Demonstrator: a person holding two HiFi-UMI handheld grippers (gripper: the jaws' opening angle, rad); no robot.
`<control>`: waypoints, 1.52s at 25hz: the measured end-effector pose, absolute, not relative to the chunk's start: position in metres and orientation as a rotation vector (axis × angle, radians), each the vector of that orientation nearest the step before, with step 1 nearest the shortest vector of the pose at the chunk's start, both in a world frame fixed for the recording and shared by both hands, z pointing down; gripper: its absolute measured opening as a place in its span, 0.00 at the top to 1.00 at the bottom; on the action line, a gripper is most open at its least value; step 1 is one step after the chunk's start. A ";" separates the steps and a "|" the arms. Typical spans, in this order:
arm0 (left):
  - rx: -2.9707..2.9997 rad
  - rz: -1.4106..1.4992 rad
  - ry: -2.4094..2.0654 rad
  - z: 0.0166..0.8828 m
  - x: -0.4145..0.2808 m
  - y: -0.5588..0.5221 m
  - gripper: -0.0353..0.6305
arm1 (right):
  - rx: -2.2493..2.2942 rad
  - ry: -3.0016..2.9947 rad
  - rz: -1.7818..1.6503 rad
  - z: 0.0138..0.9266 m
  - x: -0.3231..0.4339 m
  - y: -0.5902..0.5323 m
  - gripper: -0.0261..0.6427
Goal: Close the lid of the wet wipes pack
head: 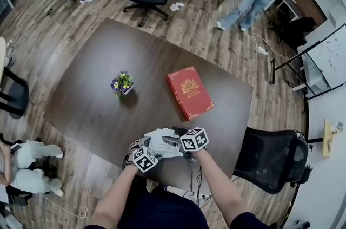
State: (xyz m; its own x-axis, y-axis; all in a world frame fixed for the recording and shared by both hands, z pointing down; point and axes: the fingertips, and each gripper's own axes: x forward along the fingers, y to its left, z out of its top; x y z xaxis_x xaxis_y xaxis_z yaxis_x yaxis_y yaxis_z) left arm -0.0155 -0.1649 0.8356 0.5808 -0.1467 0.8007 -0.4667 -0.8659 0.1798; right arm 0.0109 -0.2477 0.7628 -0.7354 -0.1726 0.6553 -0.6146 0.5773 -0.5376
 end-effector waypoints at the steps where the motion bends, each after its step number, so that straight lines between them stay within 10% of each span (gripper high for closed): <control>1: 2.441 1.186 -0.498 0.836 -0.015 -0.164 0.24 | 0.628 -2.266 1.059 0.762 0.011 -0.246 0.44; 38: 2.433 1.193 -0.514 0.837 -0.016 -0.163 0.24 | 0.797 -2.114 1.052 0.788 0.024 -0.188 0.65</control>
